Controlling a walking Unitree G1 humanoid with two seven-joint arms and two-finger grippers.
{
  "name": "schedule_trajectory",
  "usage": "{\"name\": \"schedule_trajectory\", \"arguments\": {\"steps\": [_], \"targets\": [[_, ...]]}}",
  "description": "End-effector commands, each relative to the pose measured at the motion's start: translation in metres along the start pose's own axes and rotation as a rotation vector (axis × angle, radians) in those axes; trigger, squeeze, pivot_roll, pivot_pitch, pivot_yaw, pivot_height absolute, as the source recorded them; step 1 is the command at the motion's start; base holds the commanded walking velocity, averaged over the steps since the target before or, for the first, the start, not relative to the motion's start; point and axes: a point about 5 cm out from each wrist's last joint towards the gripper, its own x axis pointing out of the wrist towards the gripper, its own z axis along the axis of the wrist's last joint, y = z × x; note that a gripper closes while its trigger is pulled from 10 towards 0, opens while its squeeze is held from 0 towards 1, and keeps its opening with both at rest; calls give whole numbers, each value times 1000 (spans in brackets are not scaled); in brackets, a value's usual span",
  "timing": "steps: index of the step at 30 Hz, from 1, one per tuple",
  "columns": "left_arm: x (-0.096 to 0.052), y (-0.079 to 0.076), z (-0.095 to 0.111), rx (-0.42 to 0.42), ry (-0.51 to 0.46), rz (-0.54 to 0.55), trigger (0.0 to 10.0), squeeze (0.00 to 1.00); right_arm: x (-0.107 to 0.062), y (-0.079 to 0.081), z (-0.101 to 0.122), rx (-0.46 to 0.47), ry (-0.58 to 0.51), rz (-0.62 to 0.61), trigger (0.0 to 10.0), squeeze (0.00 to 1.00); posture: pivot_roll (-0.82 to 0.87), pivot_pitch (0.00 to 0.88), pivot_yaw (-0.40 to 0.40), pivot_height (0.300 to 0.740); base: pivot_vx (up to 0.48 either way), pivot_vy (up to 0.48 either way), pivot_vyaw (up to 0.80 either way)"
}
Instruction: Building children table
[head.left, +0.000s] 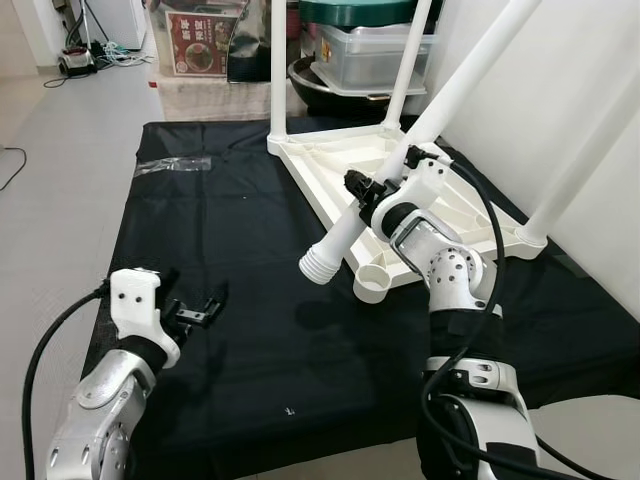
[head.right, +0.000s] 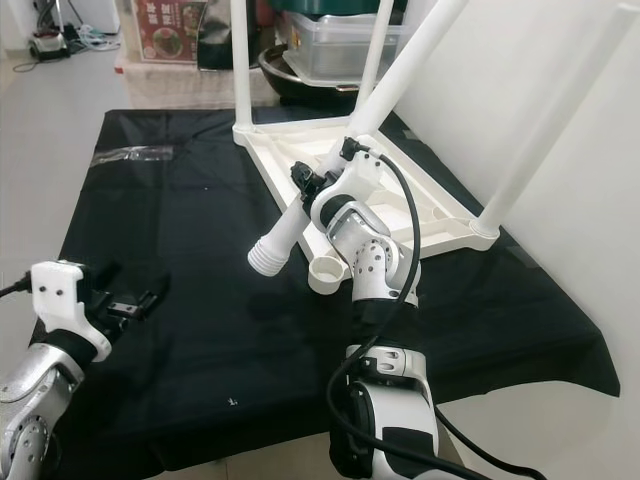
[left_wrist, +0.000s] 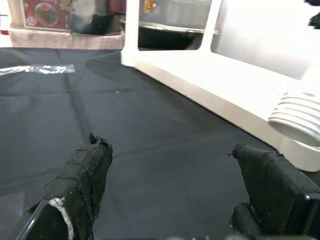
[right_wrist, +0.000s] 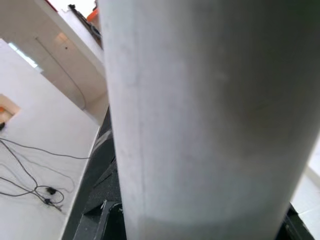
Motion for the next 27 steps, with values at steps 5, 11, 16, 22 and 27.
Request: {"name": "schedule_trajectory", "arguments": {"steps": [5, 11, 16, 22, 27], "targets": [[-4, -5, 0, -4, 33, -103, 10000, 0, 0, 11, 4, 4, 0, 71, 0, 0, 73, 0, -80, 740, 0, 0, 0], [-7, -8, 1, -1, 43, -166, 10000, 0, -2, 19, 6, -23, -9, 159, 0, 0, 75, 0, -78, 740, 0, 0, 0], [-8, -26, 6, -11, 78, -393, 10000, 0, -31, 73, 3, -104, -22, 766, 0, 0, 79, 0, -74, 740, 0, 0, 0], [-7, -35, 17, -87, 53, -514, 10000, 0, -50, 86, -2, -41, 34, 1110, 0, 0, 79, 0, -65, 740, 0, 0, 0], [-21, -54, 28, -129, 72, -739, 10000, 0, -58, 88, -7, -42, 117, 1339, 0, 0, 100, 0, -71, 740, 0, 0, 0]]}}
